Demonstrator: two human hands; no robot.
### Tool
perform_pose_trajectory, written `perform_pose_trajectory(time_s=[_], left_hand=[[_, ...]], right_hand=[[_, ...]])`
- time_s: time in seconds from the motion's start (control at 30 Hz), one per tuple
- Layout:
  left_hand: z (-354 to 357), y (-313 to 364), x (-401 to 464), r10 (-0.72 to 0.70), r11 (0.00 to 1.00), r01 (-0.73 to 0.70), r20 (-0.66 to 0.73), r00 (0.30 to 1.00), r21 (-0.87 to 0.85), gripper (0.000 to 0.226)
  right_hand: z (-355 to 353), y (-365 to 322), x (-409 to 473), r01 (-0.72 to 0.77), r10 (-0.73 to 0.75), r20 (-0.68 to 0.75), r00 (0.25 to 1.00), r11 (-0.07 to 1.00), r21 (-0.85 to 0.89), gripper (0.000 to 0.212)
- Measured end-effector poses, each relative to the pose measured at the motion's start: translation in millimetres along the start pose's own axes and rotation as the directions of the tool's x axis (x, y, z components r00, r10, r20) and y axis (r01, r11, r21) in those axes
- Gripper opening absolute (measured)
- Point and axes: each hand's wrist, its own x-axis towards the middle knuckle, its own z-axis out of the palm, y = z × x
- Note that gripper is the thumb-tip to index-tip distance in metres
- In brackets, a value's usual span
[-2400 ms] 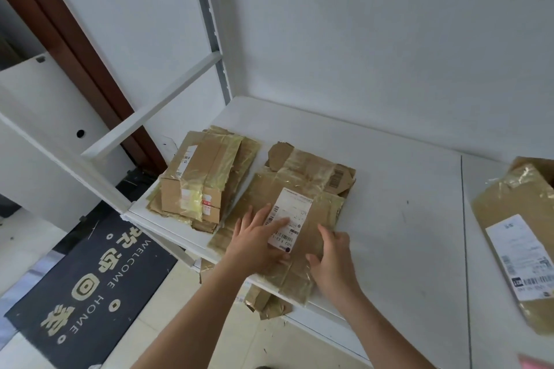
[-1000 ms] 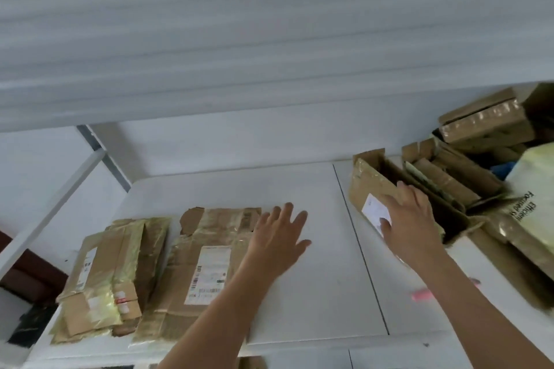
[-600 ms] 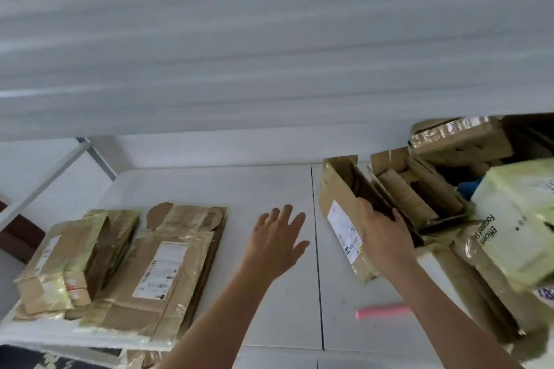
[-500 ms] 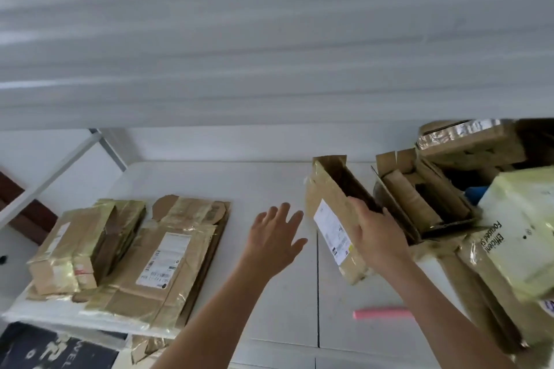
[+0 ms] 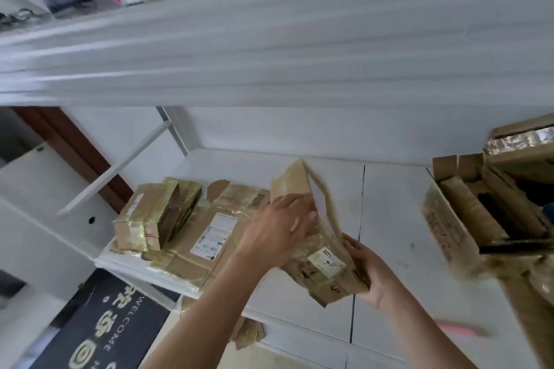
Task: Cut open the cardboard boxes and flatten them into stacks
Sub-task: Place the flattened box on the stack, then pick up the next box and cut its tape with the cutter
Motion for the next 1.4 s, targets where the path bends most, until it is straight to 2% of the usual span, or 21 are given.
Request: perform_pose_trajectory(time_s=[0.1, 0.17, 0.2, 0.27, 0.3, 0.33, 0.4, 0.47, 0.53, 0.63, 0.73, 0.77, 0.8, 0.83, 0.87, 0.93, 1.03, 1.13, 1.2, 1.3, 1.4], left_hand=[[24.5, 2.4, -6.0, -0.035, 0.999, 0.029, 0.208, 0.978, 0.034, 0.052], [44.3, 2.6, -9.3, -0.07, 0.997, 0.058, 0.283, 0.956, 0.05, 0.059], [52.3, 3.6, -9.1, -0.091, 0.996, 0.086, 0.291, 0.952, 0.031, 0.056], [60.9, 10.0, -4.8, -0.085, 0.996, 0.082, 0.248, 0.965, 0.021, 0.05], [62.3, 16.5, -1.9, -0.075, 0.997, 0.068, 0.233, 0.97, 0.041, 0.047], [64.0, 23.3, 1.1, -0.076, 0.996, 0.065, 0.227, 0.971, 0.055, 0.044], [68.5, 37.9, 7.2, -0.093, 0.996, 0.087, 0.227, 0.97, 0.037, 0.04], [78.0, 52.6, 14.7, -0.085, 0.996, 0.086, 0.221, 0.972, 0.004, 0.038], [86.3, 65.8, 23.7, -0.048, 0.991, 0.071, 0.201, 0.978, -0.112, 0.036], [83.0, 76.0, 36.4, -0.03, 0.918, 0.097, 0.175, 0.984, -0.386, 0.05], [72.6, 65.3, 40.1, -0.173, 0.951, 0.196, 0.115, 0.978, -0.241, 0.056], [71.6, 58.0, 41.0, -0.225, 0.963, 0.23, 0.052, 0.973, -0.14, 0.049], [72.2, 50.6, 41.6, -0.285, 0.957, 0.285, 0.014, 0.959, -0.053, 0.047], [74.9, 42.1, 41.9, -0.363, 0.931, 0.363, 0.019, 0.932, -0.018, 0.057], [76.8, 35.3, 41.5, -0.443, 0.894, 0.447, 0.071, 0.894, -0.043, 0.071], [80.6, 26.6, 39.3, -0.523, 0.765, 0.576, 0.244, 0.817, -0.289, 0.09], [86.9, 30.6, 30.2, -0.51, 0.538, 0.605, 0.345, 0.788, -0.587, 0.093], [90.7, 39.2, 26.2, -0.491, 0.479, 0.618, 0.394, 0.777, -0.623, 0.09], [91.5, 41.0, 24.7, -0.46, 0.434, 0.61, 0.42, 0.783, -0.663, 0.081], [85.2, 39.6, 22.4, -0.431, 0.439, 0.584, 0.41, 0.804, -0.683, 0.071], [83.1, 39.5, 19.8, -0.467, 0.515, 0.565, 0.342, 0.816, -0.645, 0.072]], right_hand=[[-4.2, 13.2, 1.7, 0.013, -0.06, -0.137, 0.989, 0.947, -0.322, 0.035], [-9.5, 8.7, 1.0, 0.059, -0.211, -0.182, 0.96, 0.791, -0.608, 0.035], [-15.7, 3.4, -0.8, 0.069, -0.29, -0.158, 0.944, 0.641, -0.764, 0.035], [-32.2, -13.5, -9.3, -0.014, -0.415, -0.083, 0.906, 0.167, -0.986, 0.035], [-40.7, -22.1, -16.8, -0.101, -0.435, -0.073, 0.898, -0.043, -0.994, 0.035], [-47.2, -30.0, -26.5, -0.191, -0.419, -0.098, 0.903, -0.185, -0.964, 0.035], [-61.0, -35.7, -45.2, -0.33, -0.359, -0.195, 0.913, -0.366, -0.87, 0.036], [-70.1, -27.2, -60.4, -0.36, -0.287, -0.239, 0.928, -0.516, -0.777, 0.031], [-76.4, -16.4, -69.0, -0.359, -0.272, -0.243, 0.931, -0.569, -0.74, 0.028], [-87.3, -8.3, -72.8, -0.359, -0.327, -0.222, 0.918, -0.452, -0.817, 0.027], [-99.5, -12.7, -73.6, -0.328, -0.417, -0.124, 0.9, -0.463, -0.824, 0.065], [-104.3, -14.5, -72.9, -0.316, -0.47, -0.077, 0.879, -0.454, -0.833, 0.057], [-106.4, -18.4, -73.0, -0.316, -0.497, -0.055, 0.866, -0.459, -0.83, 0.037], [-108.2, -23.3, -73.2, -0.308, -0.506, -0.043, 0.862, -0.454, -0.836, 0.019], [-106.1, -30.8, -73.3, -0.312, -0.516, -0.044, 0.856, -0.447, -0.838, 0.015], [-98.6, -45.3, -68.0, -0.288, -0.55, -0.05, 0.834, -0.355, -0.889, 0.018], [-76.5, -69.2, -59.9, -0.077, -0.704, 0.015, 0.71, -0.098, -0.992, 0.011], [-42.5, -88.6, -59.2, 0.261, -0.865, 0.118, 0.488, 0.016, -0.965, 0.008], [-15.3, -94.5, -59.5, 0.45, -0.889, 0.124, 0.441, 0.1, -0.887, 0.007], [17.8, -93.9, -44.5, 0.613, -0.841, 0.094, 0.533, 0.307, -0.728, 0.008], [33.6, -87.9, -15.1, 0.634, -0.757, 0.06, 0.65, 0.498, -0.592, 0.01]])
